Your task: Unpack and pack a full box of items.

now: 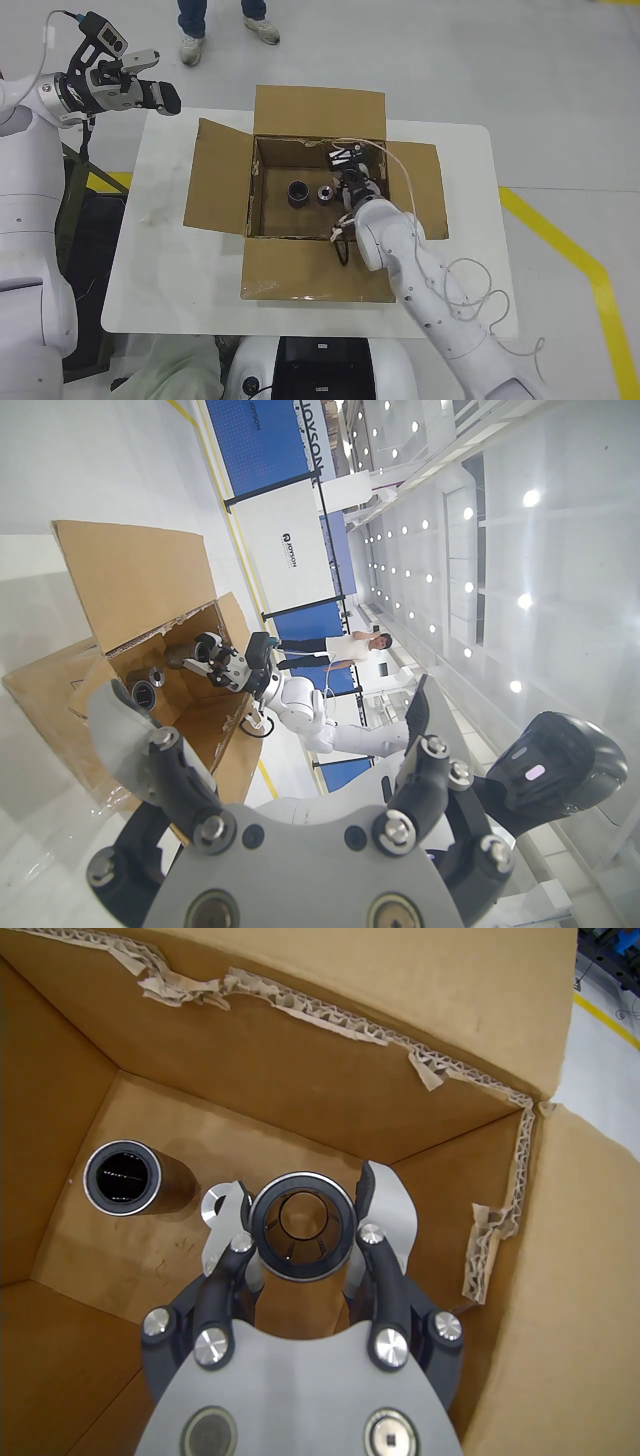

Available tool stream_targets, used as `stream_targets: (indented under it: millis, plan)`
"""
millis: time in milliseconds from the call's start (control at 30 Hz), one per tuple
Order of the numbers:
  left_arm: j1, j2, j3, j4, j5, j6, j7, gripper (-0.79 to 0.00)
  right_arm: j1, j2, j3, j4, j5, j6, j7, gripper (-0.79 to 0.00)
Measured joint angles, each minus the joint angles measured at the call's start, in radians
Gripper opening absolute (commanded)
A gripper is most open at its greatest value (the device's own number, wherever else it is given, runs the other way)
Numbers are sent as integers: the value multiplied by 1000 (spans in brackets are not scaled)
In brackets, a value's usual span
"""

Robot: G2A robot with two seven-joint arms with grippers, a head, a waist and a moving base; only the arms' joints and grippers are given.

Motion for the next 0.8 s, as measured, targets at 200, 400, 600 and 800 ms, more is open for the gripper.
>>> stream_targets:
  millis: [200, 400, 600, 800]
  plan:
    - [0, 0, 0, 0, 0, 0, 0, 0, 34, -13, 0, 57, 19, 10, 27, -717]
    - [0, 0, 0, 0, 0, 0, 0, 0, 69, -26, -4, 117, 39, 17, 47, -566]
    - [0, 0, 0, 0, 0, 0, 0, 0, 92, -37, -6, 155, 54, 22, 69, -459]
    - [0, 0, 0, 0, 0, 0, 0, 0, 101, -45, -5, 170, 56, 23, 81, -379]
